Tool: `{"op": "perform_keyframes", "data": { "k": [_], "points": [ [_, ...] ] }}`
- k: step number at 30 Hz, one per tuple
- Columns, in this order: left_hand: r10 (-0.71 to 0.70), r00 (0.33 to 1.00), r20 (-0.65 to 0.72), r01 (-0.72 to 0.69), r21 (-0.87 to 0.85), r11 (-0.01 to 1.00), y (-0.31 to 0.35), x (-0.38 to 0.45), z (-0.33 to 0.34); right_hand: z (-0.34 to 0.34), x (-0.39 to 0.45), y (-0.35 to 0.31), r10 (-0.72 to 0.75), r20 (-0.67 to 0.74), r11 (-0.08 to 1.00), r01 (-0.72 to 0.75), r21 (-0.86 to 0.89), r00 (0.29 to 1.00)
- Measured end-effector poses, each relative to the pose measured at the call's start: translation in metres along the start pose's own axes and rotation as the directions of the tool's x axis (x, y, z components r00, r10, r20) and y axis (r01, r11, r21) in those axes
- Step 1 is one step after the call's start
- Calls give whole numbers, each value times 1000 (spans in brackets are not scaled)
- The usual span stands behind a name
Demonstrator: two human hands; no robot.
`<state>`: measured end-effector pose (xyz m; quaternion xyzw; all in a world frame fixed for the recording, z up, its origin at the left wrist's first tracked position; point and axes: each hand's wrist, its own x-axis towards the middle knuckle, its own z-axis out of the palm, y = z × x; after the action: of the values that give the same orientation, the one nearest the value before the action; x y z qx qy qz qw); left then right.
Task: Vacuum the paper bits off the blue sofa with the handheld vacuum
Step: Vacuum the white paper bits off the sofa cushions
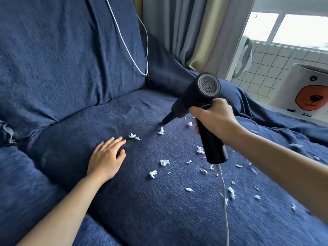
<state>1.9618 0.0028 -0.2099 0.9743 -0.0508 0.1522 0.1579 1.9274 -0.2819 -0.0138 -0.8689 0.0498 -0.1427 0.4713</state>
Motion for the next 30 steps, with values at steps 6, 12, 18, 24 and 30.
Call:
{"op": "perform_keyframes", "data": {
  "k": [6,12,18,24,30],
  "points": [
    [-29,1000,0,29,-3,1000,1,0,2,-2,-8,-3,15,38,998,-17,68,999],
    [-44,999,-4,44,-17,999,5,-2,2,16,-12,-9,-1,73,999,-3,45,997],
    [-35,999,-11,35,-6,999,5,-3,1,9,-18,-11,20,92,995,-29,99,996],
    [-46,999,12,45,11,999,6,-4,-1,4,-39,-18,32,194,987,-62,151,981],
    [-69,991,113,64,52,997,6,-8,-5,7,-56,-24,-8,220,992,-21,127,975]
  ]
}}
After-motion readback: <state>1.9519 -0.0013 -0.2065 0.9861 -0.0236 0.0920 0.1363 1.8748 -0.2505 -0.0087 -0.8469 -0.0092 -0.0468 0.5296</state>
